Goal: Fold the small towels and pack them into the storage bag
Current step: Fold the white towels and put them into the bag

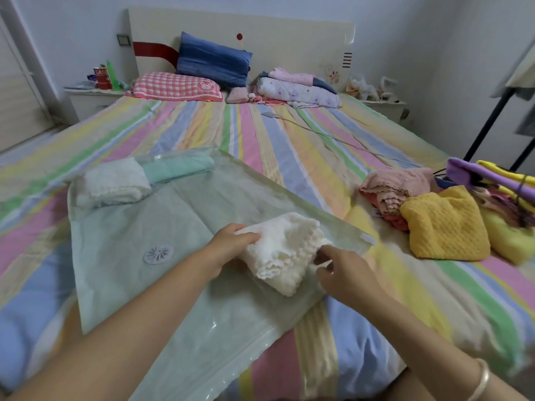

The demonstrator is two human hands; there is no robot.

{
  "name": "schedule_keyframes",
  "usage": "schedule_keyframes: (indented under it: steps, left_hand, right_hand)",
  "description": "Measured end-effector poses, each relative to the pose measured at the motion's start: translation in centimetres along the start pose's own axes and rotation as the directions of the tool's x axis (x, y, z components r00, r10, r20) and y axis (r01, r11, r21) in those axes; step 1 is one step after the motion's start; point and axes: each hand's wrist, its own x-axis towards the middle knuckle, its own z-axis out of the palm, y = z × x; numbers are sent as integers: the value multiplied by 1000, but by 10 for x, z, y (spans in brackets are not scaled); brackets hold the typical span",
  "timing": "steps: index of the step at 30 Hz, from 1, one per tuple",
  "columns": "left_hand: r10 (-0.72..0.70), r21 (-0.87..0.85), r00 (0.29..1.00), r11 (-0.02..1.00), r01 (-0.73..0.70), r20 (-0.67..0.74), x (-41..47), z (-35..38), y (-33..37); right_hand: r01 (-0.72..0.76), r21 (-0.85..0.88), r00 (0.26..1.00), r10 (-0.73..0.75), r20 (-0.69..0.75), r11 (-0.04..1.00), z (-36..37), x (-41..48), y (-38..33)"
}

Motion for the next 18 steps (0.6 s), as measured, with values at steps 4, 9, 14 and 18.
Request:
schedule_keyframes:
  steps: [4, 9, 14, 18]
  left_hand:
    - [127, 120, 992, 985, -127, 8, -2, 10, 0]
    - [154, 414, 988, 899, -142, 5, -5, 20, 2]
    - [285, 302, 955, 920, -251, -75, -3, 3, 4]
    - [664, 537, 723, 547, -642, 189, -12, -10, 4]
  right_hand:
    - [129, -512, 928, -285, -239, 849, 26, -5, 11]
    - [463, -647, 767, -639, -50, 606, 32, 22, -7]
    - [659, -463, 700, -709, 90, 592, 36, 39, 2]
    - [553, -100, 814, -562, -145, 827, 28, 41, -8]
